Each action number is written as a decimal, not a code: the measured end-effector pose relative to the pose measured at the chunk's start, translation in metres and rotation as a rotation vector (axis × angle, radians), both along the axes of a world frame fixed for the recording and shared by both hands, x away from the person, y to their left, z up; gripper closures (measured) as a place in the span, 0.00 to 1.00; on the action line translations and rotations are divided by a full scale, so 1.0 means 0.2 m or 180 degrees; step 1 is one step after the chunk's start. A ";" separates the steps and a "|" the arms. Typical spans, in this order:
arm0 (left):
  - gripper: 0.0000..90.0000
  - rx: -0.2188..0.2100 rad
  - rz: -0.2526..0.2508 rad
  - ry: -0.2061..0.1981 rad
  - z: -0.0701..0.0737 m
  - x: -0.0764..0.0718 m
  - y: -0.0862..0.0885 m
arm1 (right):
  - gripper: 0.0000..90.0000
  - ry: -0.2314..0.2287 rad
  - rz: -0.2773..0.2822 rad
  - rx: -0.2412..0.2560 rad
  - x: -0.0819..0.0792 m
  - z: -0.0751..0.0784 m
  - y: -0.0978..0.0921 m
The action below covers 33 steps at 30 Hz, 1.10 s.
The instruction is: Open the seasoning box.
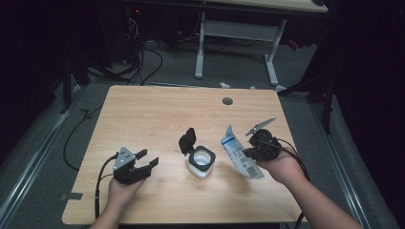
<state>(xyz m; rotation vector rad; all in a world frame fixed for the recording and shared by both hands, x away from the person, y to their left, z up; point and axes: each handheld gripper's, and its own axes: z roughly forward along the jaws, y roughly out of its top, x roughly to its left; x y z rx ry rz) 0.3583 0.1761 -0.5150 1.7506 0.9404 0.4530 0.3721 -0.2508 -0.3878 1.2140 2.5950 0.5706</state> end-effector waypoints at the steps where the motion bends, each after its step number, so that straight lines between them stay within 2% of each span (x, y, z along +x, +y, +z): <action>1: 0.44 0.0005 0.0025 -0.0005 0.00 0.00 0.01 | 1.00 0.0011 -0.0024 -0.0005 0.01 0.00 -0.01; 4: 0.43 0.0029 0.0092 -0.0017 0.00 0.01 0.04 | 1.00 -0.0002 -0.0056 -0.0048 0.03 -0.01 -0.02; 7: 0.42 0.0107 0.0133 -0.0009 -0.01 0.02 0.05 | 1.00 -0.0010 -0.0082 -0.0103 0.04 -0.02 -0.04; 12: 0.40 0.0194 0.0093 0.0007 -0.02 0.02 0.03 | 1.00 0.0001 -0.0131 -0.0104 0.06 -0.03 -0.05; 26: 0.40 0.0156 0.0052 0.0033 -0.03 0.03 0.04 | 1.00 -0.0083 -0.0212 -0.0069 0.10 -0.04 -0.09; 27: 0.40 0.0159 0.0046 0.0037 -0.03 0.03 0.04 | 1.00 -0.0092 -0.0237 -0.0010 0.10 -0.04 -0.10; 33: 0.40 0.0136 0.0034 0.0057 -0.03 0.03 0.04 | 1.00 -0.0201 -0.0297 0.0067 0.09 -0.06 -0.13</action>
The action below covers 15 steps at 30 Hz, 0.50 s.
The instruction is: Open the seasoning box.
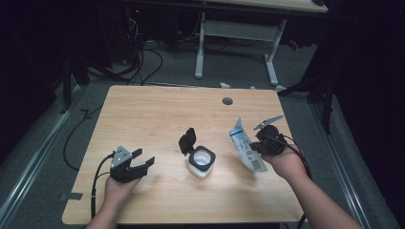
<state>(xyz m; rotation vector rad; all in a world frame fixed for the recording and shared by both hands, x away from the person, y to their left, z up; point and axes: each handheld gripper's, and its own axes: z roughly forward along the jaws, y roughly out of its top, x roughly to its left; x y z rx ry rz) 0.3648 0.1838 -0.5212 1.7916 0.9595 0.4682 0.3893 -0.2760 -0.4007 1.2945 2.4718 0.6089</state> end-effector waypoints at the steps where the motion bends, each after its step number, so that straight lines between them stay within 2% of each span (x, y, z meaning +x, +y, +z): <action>1: 0.40 -0.0003 0.0000 0.0002 0.00 0.00 0.00 | 1.00 -0.0036 -0.0002 0.0002 0.00 0.00 0.00; 3: 0.40 -0.0005 0.0002 0.0009 0.00 0.00 0.00 | 1.00 -0.0105 -0.0032 0.0103 -0.01 0.00 -0.02; 9: 0.41 -0.0021 0.0029 0.0021 0.00 0.00 0.01 | 1.00 -0.0242 -0.0052 0.0159 -0.02 -0.02 -0.05; 11: 0.43 -0.0023 0.0035 0.0019 0.00 0.00 0.01 | 1.00 -0.0269 -0.0077 0.0253 -0.02 -0.02 -0.06; 15: 0.43 -0.0030 0.0054 0.0032 -0.01 0.00 0.01 | 1.00 -0.0290 -0.0087 0.0280 -0.03 -0.04 -0.08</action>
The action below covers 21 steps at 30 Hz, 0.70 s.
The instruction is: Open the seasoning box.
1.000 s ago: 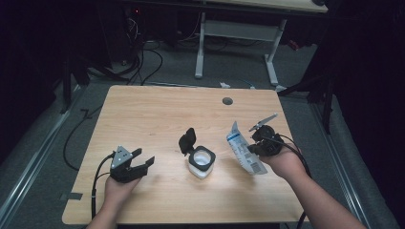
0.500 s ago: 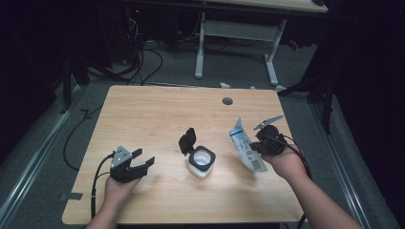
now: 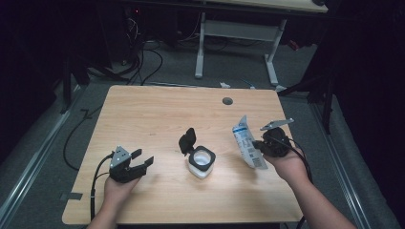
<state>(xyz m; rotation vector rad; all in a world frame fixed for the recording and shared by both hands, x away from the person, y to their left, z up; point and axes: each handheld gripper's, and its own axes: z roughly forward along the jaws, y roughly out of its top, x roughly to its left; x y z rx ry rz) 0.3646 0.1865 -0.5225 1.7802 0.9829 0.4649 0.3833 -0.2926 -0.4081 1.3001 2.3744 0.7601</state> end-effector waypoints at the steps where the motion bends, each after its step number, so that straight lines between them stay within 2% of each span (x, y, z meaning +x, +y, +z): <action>1: 0.43 -0.0001 0.0003 0.0002 0.00 0.00 0.00 | 1.00 -0.0020 -0.0020 0.0003 0.00 0.00 0.00; 10: 0.44 -0.0053 -0.0008 0.0035 0.00 0.00 0.01 | 1.00 -0.0178 -0.0088 0.0131 -0.02 0.02 -0.04; 14: 0.44 -0.0034 -0.0017 0.0035 0.00 0.00 0.01 | 1.00 -0.0244 -0.0095 0.0135 -0.03 0.02 -0.04; 19: 0.44 -0.0021 -0.0012 0.0033 0.00 0.00 0.01 | 1.00 -0.0331 -0.0118 0.0265 -0.04 0.01 -0.06; 21: 0.44 -0.0010 -0.0014 0.0033 0.00 0.00 0.01 | 1.00 -0.0356 -0.0139 0.0234 -0.05 0.00 -0.06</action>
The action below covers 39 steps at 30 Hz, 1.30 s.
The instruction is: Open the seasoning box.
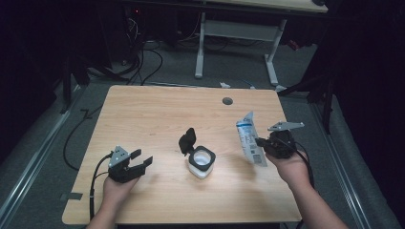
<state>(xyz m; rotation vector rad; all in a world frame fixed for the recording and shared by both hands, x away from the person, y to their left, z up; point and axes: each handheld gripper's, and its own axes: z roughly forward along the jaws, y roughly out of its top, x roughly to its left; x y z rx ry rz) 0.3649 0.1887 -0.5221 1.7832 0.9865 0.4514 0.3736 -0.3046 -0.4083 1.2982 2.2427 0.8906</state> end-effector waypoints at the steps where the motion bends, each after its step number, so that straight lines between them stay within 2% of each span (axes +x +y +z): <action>1: 0.44 0.0008 -0.0001 0.0003 0.00 0.00 0.00 | 1.00 -0.0040 0.0007 -0.0001 0.00 -0.01 0.00; 4: 0.44 0.0020 -0.0001 0.0003 0.00 0.00 0.00 | 1.00 -0.0091 -0.0035 0.0107 -0.01 -0.02 -0.02; 9: 0.44 0.0038 -0.0007 -0.0019 0.00 -0.01 -0.01 | 1.00 -0.0219 -0.0058 0.0188 -0.04 -0.04 -0.03; 13: 0.44 0.0039 -0.0014 -0.0046 0.01 -0.01 -0.01 | 1.00 -0.0308 -0.0085 0.0317 -0.05 -0.05 -0.06; 20: 0.44 0.0068 -0.0007 -0.0037 0.00 -0.01 -0.01 | 1.00 -0.0457 -0.0140 0.0451 -0.07 -0.10 -0.09; 23: 0.44 0.0073 -0.0004 -0.0037 0.00 -0.01 0.00 | 1.00 -0.0563 -0.0161 0.0525 -0.09 -0.12 -0.11; 28: 0.44 -0.0029 -0.0050 0.0014 0.00 -0.01 0.00 | 1.00 -0.0793 -0.0159 0.0623 -0.11 -0.15 -0.12; 35: 0.44 -0.0018 -0.0112 0.0048 0.00 -0.01 -0.01 | 1.00 -0.1017 -0.0235 0.0798 -0.12 -0.24 -0.14; 39: 0.44 -0.0034 -0.0143 0.0070 -0.01 -0.02 -0.01 | 1.00 -0.1087 -0.0252 0.0852 -0.09 -0.31 -0.14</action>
